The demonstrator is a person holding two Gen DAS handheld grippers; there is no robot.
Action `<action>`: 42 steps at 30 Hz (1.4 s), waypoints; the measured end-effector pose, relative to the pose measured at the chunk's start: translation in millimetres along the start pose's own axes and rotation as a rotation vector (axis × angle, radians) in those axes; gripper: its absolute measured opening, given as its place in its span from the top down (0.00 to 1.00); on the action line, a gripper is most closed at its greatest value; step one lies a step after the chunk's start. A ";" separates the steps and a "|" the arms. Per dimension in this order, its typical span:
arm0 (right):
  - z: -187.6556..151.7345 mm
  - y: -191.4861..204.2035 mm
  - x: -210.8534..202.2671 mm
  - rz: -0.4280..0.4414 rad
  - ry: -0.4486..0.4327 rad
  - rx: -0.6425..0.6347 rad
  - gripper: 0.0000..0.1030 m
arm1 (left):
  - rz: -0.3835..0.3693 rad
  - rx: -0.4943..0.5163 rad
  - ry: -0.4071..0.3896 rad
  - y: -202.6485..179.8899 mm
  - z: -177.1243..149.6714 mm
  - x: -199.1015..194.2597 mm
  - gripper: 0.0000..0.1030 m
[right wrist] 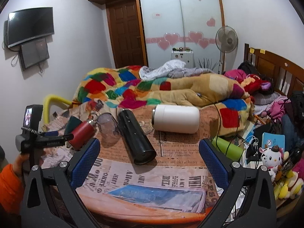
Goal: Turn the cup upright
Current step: 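Reach the left tool to the red thermos bottle and grasp it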
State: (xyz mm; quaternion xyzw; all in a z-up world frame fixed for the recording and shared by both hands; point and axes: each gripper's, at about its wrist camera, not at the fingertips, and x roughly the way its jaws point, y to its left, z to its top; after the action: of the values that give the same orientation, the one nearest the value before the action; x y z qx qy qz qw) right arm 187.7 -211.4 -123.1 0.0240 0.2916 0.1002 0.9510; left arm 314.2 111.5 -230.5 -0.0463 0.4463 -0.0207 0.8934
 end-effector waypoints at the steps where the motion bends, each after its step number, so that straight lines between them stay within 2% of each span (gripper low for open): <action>1: -0.7 -0.2 4.2 -0.001 0.010 0.001 0.00 | -0.016 -0.008 0.015 3.2 1.9 7.4 0.27; 4: -0.4 1.0 17.3 0.003 0.031 0.006 0.00 | -0.056 -0.006 0.043 2.7 4.3 17.6 0.32; 10: -2.4 7.2 33.8 0.015 0.054 0.000 0.00 | -0.084 0.055 0.078 -8.9 13.5 29.7 0.32; 14: -4.3 9.0 38.6 0.020 0.066 -0.006 0.00 | -0.066 0.095 0.115 -13.5 21.3 46.5 0.32; 18: -5.9 9.5 43.1 0.019 0.074 -0.009 0.00 | -0.105 0.084 0.182 -12.4 24.3 69.3 0.32; 23: -7.9 8.8 47.5 0.016 0.086 -0.010 0.00 | -0.083 0.068 0.209 -15.1 28.6 88.6 0.32; 26: -9.0 9.3 50.4 0.014 0.094 -0.012 0.00 | -0.056 0.062 0.194 -17.9 31.6 92.5 0.33; 28: -9.5 9.9 51.5 0.016 0.099 -0.013 0.00 | -0.017 0.063 0.175 -19.1 31.9 93.4 0.38; 33: -10.1 13.2 50.3 0.016 0.100 -0.027 0.00 | -0.004 0.061 0.155 -19.5 26.2 88.3 0.39; 42: -9.2 18.4 40.2 0.024 0.088 -0.041 0.00 | -0.010 0.109 0.077 -37.0 15.1 37.9 0.41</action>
State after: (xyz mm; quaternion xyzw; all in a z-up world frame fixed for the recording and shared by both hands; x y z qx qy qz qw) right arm 211.9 -185.3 -150.9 0.0035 0.3309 0.1185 0.9362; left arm 349.2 72.7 -247.9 0.0008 0.4783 -0.0512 0.8767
